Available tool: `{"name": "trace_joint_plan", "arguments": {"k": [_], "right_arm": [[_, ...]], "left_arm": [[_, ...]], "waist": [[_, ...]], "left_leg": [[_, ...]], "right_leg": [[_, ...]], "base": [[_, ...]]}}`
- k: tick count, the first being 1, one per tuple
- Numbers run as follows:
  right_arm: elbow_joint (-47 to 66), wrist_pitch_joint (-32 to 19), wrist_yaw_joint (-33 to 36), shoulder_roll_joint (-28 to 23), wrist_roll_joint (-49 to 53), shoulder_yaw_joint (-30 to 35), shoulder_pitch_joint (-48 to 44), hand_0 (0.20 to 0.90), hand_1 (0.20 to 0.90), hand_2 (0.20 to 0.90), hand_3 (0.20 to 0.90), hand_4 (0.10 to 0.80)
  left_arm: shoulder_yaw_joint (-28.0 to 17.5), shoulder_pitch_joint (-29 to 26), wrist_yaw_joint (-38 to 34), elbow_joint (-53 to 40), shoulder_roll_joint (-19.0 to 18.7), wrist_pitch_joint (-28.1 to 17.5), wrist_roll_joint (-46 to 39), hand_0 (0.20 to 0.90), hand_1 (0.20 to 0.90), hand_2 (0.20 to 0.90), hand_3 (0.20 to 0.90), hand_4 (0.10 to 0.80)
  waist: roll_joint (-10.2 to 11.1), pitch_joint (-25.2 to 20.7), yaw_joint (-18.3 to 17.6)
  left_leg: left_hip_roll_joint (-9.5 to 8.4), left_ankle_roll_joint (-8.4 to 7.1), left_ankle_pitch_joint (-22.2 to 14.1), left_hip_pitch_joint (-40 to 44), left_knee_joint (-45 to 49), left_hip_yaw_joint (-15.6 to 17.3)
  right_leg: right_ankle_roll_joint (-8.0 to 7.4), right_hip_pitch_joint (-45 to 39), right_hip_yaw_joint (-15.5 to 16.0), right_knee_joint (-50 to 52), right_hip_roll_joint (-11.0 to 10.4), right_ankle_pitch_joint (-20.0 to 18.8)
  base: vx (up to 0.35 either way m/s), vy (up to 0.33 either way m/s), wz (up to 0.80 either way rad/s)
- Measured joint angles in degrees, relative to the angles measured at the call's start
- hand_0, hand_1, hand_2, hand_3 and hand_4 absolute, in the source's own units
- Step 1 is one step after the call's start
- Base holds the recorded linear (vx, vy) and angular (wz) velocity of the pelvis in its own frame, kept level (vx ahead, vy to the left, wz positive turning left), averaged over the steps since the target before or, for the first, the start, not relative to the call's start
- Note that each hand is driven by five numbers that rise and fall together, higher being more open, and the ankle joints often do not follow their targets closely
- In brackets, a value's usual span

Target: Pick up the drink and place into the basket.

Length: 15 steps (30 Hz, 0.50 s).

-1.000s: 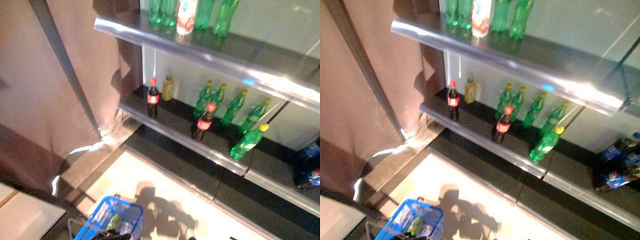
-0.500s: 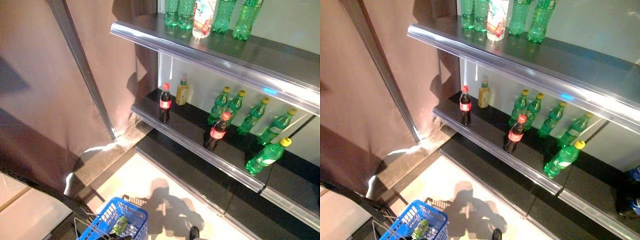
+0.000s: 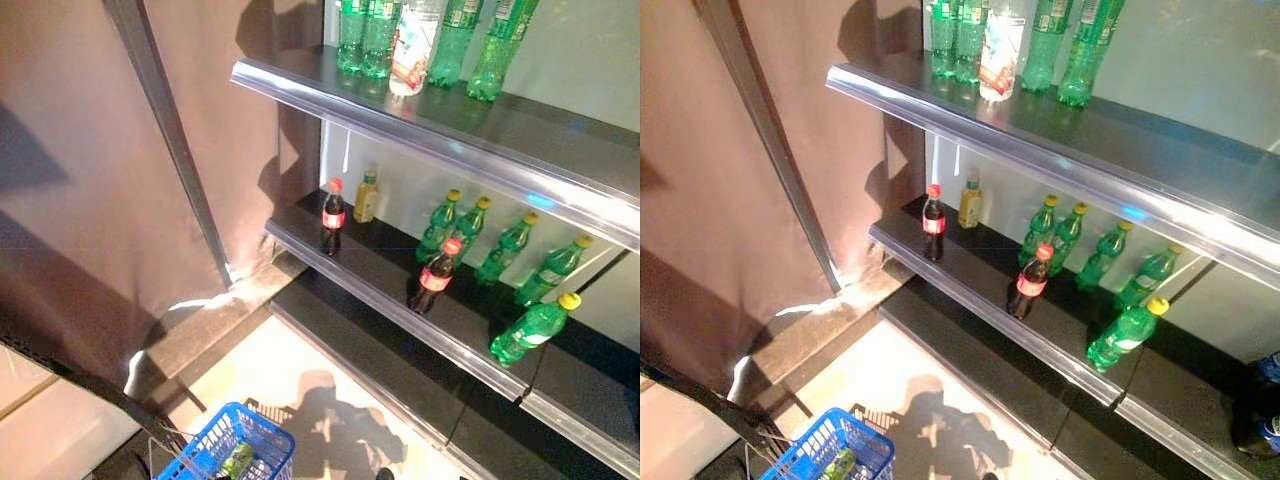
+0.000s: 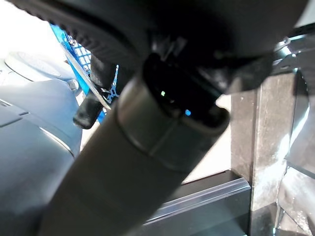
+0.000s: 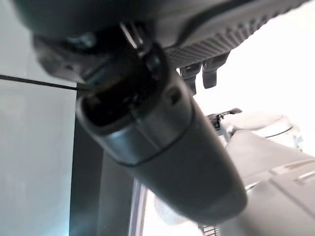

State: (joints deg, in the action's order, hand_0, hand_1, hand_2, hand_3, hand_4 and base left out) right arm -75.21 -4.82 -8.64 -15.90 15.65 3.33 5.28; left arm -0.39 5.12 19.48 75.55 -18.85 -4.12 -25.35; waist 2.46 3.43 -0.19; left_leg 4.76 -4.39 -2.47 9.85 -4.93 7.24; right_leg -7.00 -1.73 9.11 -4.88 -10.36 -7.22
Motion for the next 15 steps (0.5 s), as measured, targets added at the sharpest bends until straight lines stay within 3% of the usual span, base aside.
{"name": "trace_joint_plan", "arguments": {"k": [8,15], "right_arm": [[-0.2,0.0,0.0,0.0,-0.5,0.0,-0.1,0.900,0.900,0.900,0.900,0.800],[-0.1,0.1,0.1,-1.2,-0.3,-0.3,-1.7,0.900,0.900,0.900,0.900,0.800]], "left_arm": [[0.0,0.2,0.0,0.1,0.0,0.1,0.0,0.300,0.300,0.300,0.200,0.100],[1.8,-2.4,-0.3,-0.8,0.2,-0.3,-1.2,0.300,0.300,0.300,0.200,0.100]], "waist": [[-0.4,-0.1,0.0],[-2.0,1.7,0.0]], "left_leg": [[0.07,0.26,-0.2,0.0,-0.3,0.0],[-0.07,-0.30,1.5,-6.3,0.1,-0.2]], "right_leg": [[-0.07,0.0,0.0,-0.2,0.0,0.1],[0.03,6.2,-0.1,0.0,-0.1,-1.6]], "base": [[0.018,-0.010,0.00],[-0.141,-0.007,0.01]]}}
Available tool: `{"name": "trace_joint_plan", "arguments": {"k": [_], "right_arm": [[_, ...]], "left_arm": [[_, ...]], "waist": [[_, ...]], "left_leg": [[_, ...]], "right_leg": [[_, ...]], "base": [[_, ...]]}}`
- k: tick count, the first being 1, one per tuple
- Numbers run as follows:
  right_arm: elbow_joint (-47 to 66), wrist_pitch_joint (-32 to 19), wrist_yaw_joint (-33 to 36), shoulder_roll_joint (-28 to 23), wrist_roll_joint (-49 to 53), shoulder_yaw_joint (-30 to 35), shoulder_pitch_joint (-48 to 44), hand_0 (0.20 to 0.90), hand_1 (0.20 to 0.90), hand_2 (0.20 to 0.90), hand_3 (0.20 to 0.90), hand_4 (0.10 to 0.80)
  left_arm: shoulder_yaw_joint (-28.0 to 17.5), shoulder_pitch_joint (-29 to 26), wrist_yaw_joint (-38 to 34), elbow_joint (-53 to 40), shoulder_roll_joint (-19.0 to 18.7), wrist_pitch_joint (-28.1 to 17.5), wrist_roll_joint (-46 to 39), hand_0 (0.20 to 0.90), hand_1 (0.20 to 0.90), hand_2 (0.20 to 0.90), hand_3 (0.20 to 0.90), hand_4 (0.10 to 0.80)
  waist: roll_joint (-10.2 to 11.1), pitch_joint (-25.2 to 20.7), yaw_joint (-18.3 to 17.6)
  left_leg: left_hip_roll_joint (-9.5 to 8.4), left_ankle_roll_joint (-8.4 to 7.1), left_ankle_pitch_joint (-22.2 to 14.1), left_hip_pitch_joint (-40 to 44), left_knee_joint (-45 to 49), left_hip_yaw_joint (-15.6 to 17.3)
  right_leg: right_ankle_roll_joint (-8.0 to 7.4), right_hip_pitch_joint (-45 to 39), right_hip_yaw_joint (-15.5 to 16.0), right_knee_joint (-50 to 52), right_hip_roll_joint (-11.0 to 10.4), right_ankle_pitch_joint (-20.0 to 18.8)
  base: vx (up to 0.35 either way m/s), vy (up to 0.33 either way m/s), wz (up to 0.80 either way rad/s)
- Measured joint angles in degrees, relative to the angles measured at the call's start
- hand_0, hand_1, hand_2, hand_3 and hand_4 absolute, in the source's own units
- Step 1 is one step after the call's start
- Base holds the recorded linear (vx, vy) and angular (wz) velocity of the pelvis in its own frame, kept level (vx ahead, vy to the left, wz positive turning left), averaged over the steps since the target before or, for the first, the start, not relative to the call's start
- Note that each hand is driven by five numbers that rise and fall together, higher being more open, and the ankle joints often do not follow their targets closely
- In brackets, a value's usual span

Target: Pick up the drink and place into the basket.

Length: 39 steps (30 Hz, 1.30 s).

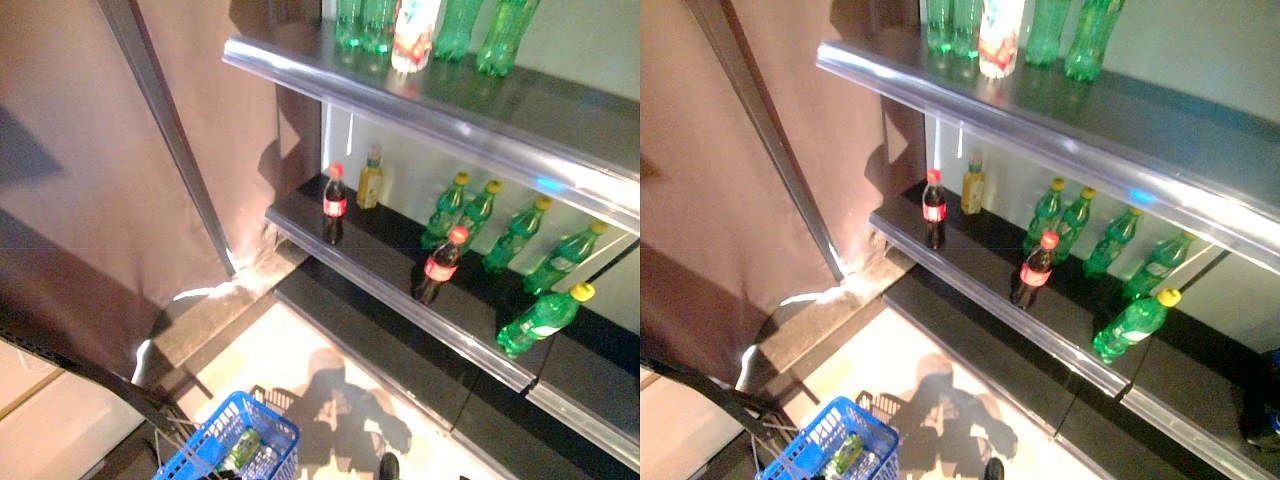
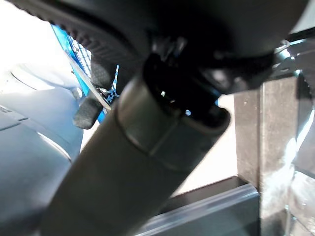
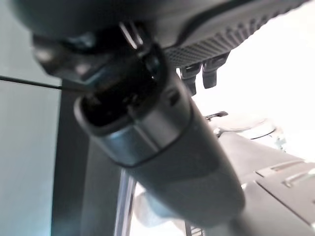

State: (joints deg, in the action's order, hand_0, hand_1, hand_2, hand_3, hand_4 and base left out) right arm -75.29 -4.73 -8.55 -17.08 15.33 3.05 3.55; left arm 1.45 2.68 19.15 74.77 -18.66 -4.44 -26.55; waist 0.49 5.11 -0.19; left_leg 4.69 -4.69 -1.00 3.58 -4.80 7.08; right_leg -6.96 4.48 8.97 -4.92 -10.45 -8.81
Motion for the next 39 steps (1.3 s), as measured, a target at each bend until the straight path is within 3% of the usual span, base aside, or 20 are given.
{"name": "trace_joint_plan", "arguments": {"k": [8,9,13,16,21,25,30,39], "right_arm": [[0.4,0.9,0.3,-2.4,0.7,-1.0,-7.7,0.900,0.900,0.900,0.900,0.800],[0.5,0.9,0.3,-4.1,1.1,-1.1,-10.8,0.900,0.900,0.900,0.900,0.800],[0.4,-0.2,0.3,-5.0,3.6,-1.4,-17.6,0.900,0.900,0.900,0.900,0.800],[0.5,-1.7,0.3,-5.1,5.3,-2.1,-19.2,0.900,0.900,0.900,0.900,0.800],[1.8,-3.9,0.4,-5.3,9.0,-2.1,-18.9,0.900,0.900,0.900,0.900,0.800],[6.3,-7.3,0.3,-5.1,11.4,-2.1,-18.2,0.900,0.900,0.900,0.900,0.800],[20.1,-11.1,0.9,-4.7,13.5,-3.3,-17.6,0.900,0.900,0.900,0.900,0.800],[39.7,-12.2,4.6,-4.4,12.7,-8.0,-12.7,0.900,0.900,0.900,0.900,0.800]], "left_arm": [[1.5,-6.5,-1.1,-4.2,1.0,-1.0,-3.5,0.300,0.300,0.300,0.200,0.100],[2.7,-10.4,-0.9,-6.3,1.0,-1.9,-4.5,0.300,0.300,0.300,0.200,0.100],[4.7,-18.3,-1.1,-9.0,1.0,-3.4,-8.7,0.300,0.300,0.300,0.200,0.100],[4.7,-19.2,-1.2,-10.2,0.6,-3.9,-9.4,0.300,0.300,0.300,0.200,0.100],[4.8,-20.0,-1.5,-10.5,0.1,-4.2,-9.5,0.300,0.300,0.300,0.200,0.100],[5.0,-20.0,-1.4,-10.7,0.2,-4.3,-9.6,0.300,0.300,0.300,0.200,0.100],[5.2,-19.8,-2.0,-10.8,0.3,-4.3,-9.6,0.300,0.300,0.300,0.200,0.100],[6.6,-16.0,-2.7,-14.0,0.2,-4.2,-9.6,0.300,0.300,0.300,0.200,0.100]], "waist": [[-2.5,8.0,0.0],[-2.9,12.0,0.0],[-2.5,19.7,-0.3],[-1.3,20.8,-1.4],[-1.0,21.8,-1.6],[-1.0,21.8,-1.7],[-1.1,21.8,-1.6],[-1.1,21.7,-1.7]], "left_leg": [[-0.11,-0.32,2.1,-8.3,1.2,-0.1],[-0.12,-0.29,1.7,-12.3,4.8,0.1],[0.81,-0.81,-1.2,-18.2,14.3,-0.2],[1.26,-0.55,-3.9,-22.2,20.2,0.1],[2.43,-1.01,-8.0,-26.7,29.2,-0.5],[2.68,-1.17,-8.3,-26.7,29.9,-1.3],[2.75,-1.21,-8.3,-26.6,30.0,-1.5],[1.92,-1.39,-8.1,-24.5,28.8,-2.1]], "right_leg": [[0.95,8.2,0.0,0.3,0.1,-2.2],[1.27,11.0,0.0,2.2,0.0,-2.2],[2.46,17.4,-0.5,12.2,-0.5,1.7],[2.71,22.3,-1.8,19.1,-0.8,4.7],[3.57,27.2,-3.0,28.2,-0.7,8.6],[3.90,27.2,-2.9,29.4,-0.4,9.3],[4.09,27.2,-2.8,29.8,-0.2,9.4],[3.85,24.8,-2.0,29.6,-0.8,9.3]], "base": [[-0.183,-0.010,0.03],[-0.231,-0.066,0.21],[-0.167,-0.036,0.00],[-0.072,-0.033,-0.10],[0.033,-0.048,-0.05],[0.024,-0.041,0.03],[0.006,-0.005,0.00],[0.014,-0.011,0.05]]}}
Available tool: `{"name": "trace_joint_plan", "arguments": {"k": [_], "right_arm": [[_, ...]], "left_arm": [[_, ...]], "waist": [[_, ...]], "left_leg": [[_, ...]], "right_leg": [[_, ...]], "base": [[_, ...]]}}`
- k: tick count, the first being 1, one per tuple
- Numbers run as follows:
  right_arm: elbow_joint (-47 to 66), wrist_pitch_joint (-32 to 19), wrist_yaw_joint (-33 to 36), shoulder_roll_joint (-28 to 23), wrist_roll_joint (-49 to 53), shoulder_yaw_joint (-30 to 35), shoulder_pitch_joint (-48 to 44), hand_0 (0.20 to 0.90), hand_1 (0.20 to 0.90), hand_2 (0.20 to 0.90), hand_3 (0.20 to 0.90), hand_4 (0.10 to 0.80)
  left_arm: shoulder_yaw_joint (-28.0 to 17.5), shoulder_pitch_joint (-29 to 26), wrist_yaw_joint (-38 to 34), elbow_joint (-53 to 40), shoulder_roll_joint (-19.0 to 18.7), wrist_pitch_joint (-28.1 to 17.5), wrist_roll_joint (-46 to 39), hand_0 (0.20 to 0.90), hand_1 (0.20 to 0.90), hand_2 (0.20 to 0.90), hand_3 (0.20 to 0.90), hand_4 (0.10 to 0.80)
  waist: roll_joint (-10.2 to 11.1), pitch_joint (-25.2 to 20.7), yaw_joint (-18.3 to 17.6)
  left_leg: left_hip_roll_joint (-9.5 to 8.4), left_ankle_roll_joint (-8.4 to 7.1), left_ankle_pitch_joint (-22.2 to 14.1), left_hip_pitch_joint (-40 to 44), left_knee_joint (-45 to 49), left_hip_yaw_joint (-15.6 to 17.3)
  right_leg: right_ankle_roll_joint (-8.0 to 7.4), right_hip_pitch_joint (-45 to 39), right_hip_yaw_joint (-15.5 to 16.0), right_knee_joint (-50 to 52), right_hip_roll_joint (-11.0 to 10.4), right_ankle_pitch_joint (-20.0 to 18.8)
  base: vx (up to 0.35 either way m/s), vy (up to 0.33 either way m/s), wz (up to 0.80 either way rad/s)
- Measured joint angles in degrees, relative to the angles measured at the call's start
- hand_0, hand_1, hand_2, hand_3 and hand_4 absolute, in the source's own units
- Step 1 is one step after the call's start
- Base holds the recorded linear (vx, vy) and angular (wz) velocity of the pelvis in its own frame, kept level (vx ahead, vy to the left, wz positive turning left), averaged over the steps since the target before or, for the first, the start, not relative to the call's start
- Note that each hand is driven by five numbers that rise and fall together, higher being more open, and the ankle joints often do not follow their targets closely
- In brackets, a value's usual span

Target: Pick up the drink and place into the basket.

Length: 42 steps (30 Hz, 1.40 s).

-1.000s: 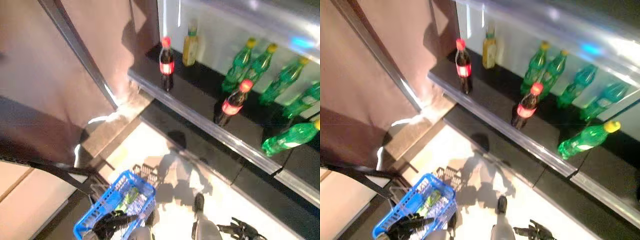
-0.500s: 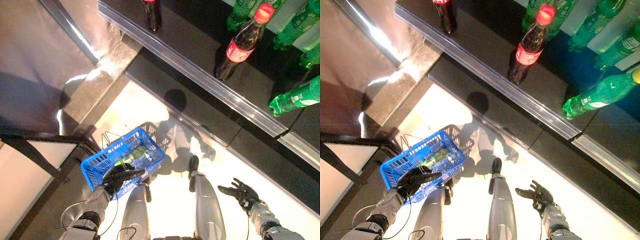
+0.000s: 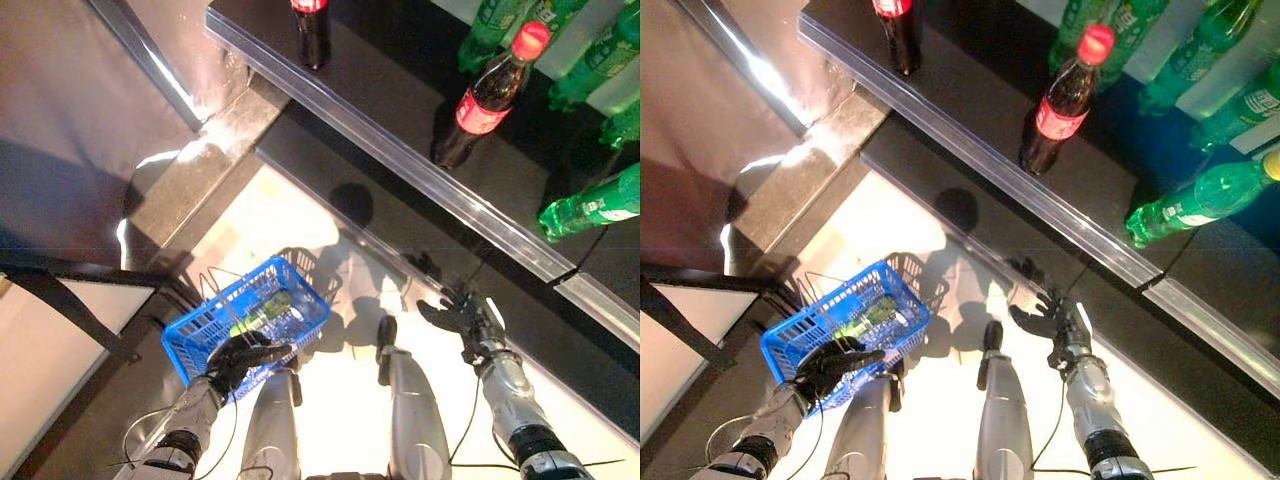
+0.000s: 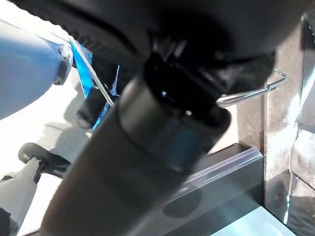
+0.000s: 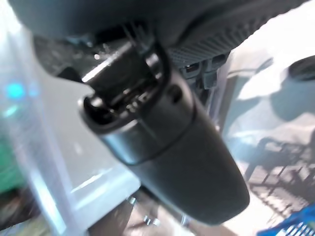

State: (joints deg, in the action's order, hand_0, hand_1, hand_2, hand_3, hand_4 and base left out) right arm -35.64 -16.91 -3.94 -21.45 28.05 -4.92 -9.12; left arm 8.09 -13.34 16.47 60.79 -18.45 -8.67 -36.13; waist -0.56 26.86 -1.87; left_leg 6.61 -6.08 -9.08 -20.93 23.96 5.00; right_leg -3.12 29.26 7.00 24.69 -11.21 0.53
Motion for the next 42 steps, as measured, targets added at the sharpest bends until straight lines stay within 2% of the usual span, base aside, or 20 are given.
{"name": "trace_joint_plan", "arguments": {"k": [8,16,25,30,42], "right_arm": [[14.1,-0.4,1.7,-0.6,-6.7,-0.8,3.8,0.900,0.900,0.900,0.900,0.800],[23.6,-0.9,1.7,-4.5,-10.2,-3.2,4.3,0.900,0.900,0.900,0.900,0.800],[33.4,-1.0,1.2,-7.4,-10.4,-3.3,4.0,0.900,0.900,0.900,0.900,0.800],[36.1,-1.1,0.8,-8.0,-8.6,-3.2,3.8,0.900,0.900,0.900,0.900,0.800],[37.4,-4.2,2.2,-7.8,-2.9,-1.6,3.6,0.900,0.900,0.900,0.900,0.800]], "left_arm": [[0.1,1.4,0.0,-1.1,0.0,-0.5,0.0,0.300,0.300,0.300,0.200,0.100],[0.5,2.4,0.0,-1.0,0.2,-1.2,0.0,0.300,0.300,0.300,0.200,0.100],[0.8,2.5,0.0,-1.0,0.6,-1.8,-0.1,0.300,0.300,0.300,0.200,0.100],[2.3,2.5,0.0,-0.7,1.0,-1.9,-1.1,0.300,0.300,0.300,0.200,0.100],[2.3,2.6,-0.2,0.6,1.7,-2.1,-1.3,0.300,0.300,0.300,0.200,0.100]], "waist": [[0.0,0.0,-0.1],[0.0,0.0,-0.3],[-0.7,0.6,-0.3],[-1.5,1.0,-0.3],[-1.6,1.2,-0.5]], "left_leg": [[-0.17,0.11,0.1,0.2,-0.4,-0.2],[-0.86,0.21,1.4,2.1,-3.1,-0.2],[-0.82,-0.07,1.7,2.5,-3.3,-0.1],[-0.89,0.03,2.0,3.9,-4.9,0.1],[-0.91,-0.14,2.3,6.0,-6.4,0.6]], "right_leg": [[-0.17,-0.2,0.2,-0.3,-0.5,0.2],[-0.24,-1.3,0.4,-1.0,-0.8,0.3],[-0.32,-1.5,0.3,-1.1,-0.9,0.3],[-0.43,-2.6,0.4,-2.0,-0.9,0.4],[-0.64,-4.1,0.3,-2.6,-0.8,0.5]], "base": [[0.002,0.000,0.01],[-0.002,0.003,0.00],[0.000,0.000,0.00],[0.000,0.000,0.00],[0.008,0.003,0.00]]}}
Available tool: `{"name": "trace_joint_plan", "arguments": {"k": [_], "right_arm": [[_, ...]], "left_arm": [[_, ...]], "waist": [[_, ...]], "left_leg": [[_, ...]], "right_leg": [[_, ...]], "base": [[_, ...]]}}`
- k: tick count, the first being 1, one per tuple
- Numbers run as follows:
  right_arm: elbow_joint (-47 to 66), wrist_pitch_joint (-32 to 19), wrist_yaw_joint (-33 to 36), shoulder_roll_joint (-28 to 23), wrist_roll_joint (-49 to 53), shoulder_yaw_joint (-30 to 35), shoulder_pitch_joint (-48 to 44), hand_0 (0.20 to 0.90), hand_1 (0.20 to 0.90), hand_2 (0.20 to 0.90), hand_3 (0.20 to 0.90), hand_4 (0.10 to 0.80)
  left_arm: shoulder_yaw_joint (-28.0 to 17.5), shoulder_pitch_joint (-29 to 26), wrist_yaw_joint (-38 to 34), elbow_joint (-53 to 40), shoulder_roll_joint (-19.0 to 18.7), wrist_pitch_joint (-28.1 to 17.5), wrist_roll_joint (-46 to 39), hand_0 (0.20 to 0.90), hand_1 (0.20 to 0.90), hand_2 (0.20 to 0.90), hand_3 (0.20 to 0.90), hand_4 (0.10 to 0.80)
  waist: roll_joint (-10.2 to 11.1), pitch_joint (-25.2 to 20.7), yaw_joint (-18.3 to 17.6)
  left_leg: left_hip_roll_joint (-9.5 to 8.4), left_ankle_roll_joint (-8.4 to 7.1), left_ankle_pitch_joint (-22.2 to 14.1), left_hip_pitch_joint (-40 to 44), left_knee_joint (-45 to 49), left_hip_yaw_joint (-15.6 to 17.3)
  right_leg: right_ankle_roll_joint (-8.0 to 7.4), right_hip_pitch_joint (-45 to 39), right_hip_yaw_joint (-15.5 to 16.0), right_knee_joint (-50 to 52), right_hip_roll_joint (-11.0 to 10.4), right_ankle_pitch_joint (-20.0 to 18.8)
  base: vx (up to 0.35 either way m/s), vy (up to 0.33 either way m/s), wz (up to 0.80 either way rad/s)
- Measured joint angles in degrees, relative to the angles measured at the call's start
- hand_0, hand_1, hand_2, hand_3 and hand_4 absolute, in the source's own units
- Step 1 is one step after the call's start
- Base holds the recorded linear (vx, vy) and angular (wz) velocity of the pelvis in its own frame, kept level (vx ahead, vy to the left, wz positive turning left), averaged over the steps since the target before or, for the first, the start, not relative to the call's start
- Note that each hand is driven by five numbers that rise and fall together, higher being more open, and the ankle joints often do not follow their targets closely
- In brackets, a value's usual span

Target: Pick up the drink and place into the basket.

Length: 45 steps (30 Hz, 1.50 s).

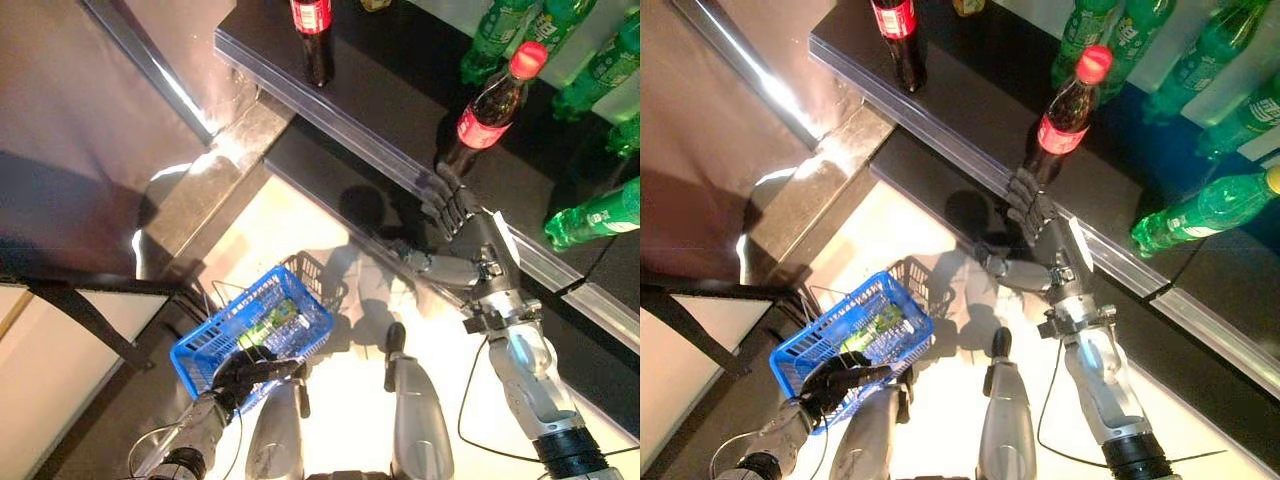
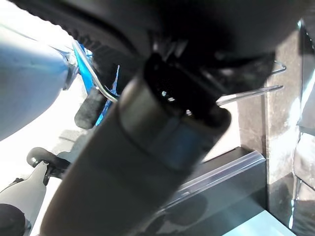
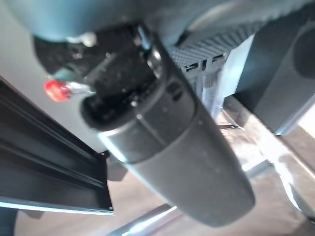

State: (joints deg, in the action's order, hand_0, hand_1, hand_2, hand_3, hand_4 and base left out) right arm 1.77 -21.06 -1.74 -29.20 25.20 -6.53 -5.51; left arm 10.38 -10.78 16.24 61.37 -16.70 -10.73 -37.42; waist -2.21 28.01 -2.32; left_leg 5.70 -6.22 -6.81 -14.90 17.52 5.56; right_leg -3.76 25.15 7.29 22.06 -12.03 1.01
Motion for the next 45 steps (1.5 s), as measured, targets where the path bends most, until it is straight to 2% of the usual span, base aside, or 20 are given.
{"name": "trace_joint_plan", "arguments": {"k": [11,20,35,41,45], "right_arm": [[0.0,-4.5,7.0,0.9,0.2,2.6,0.4,0.900,0.900,0.900,0.900,0.800],[-0.1,-5.3,13.1,1.7,0.2,4.6,0.7,0.900,0.900,0.900,0.900,0.800],[-0.1,-5.4,15.4,2.0,0.2,4.6,0.5,0.900,0.900,0.900,0.900,0.800],[-1.2,-5.1,15.5,2.0,0.2,4.5,-2.6,0.900,0.900,0.900,0.900,0.800],[-3.2,-2.7,15.6,1.9,0.2,4.4,-6.3,0.900,0.900,0.900,0.900,0.800]], "left_arm": [[-0.2,1.1,-0.5,0.5,0.4,0.0,0.0,0.300,0.300,0.300,0.200,0.100],[-0.2,1.2,-0.8,0.4,0.6,0.0,0.0,0.300,0.300,0.300,0.200,0.100],[0.0,1.4,-1.6,0.3,0.6,0.3,0.0,0.300,0.300,0.300,0.200,0.100],[0.1,1.4,-1.7,0.3,0.6,0.7,0.0,0.300,0.300,0.300,0.200,0.100],[0.1,1.3,-1.8,0.0,0.6,1.6,0.1,0.300,0.300,0.300,0.200,0.100]], "waist": [[-0.3,0.1,-0.7],[-0.7,0.4,-1.0],[-0.8,0.4,-0.9],[-0.9,0.5,-0.4],[-0.9,0.5,0.5]], "left_leg": [[0.14,0.02,0.0,1.9,-0.5,0.2],[0.27,0.02,0.0,1.9,-0.5,0.3],[0.94,0.04,0.0,2.8,-0.6,0.5],[1.04,0.04,0.0,3.3,-0.6,0.5],[1.06,0.04,0.0,3.8,-0.5,0.4]], "right_leg": [[-0.05,-1.9,0.0,-1.3,0.0,0.0],[-0.16,-2.1,-0.1,-1.7,0.6,-0.4],[-0.11,-3.8,0.0,-3.7,1.0,-1.0],[0.19,-4.5,0.1,-4.1,1.1,-1.5],[0.29,-5.2,0.2,-4.2,1.1,-1.5]], "base": [[0.004,0.000,0.00],[0.000,0.000,0.00],[0.007,-0.007,-0.01],[0.008,-0.006,0.00],[0.000,0.000,0.00]]}}
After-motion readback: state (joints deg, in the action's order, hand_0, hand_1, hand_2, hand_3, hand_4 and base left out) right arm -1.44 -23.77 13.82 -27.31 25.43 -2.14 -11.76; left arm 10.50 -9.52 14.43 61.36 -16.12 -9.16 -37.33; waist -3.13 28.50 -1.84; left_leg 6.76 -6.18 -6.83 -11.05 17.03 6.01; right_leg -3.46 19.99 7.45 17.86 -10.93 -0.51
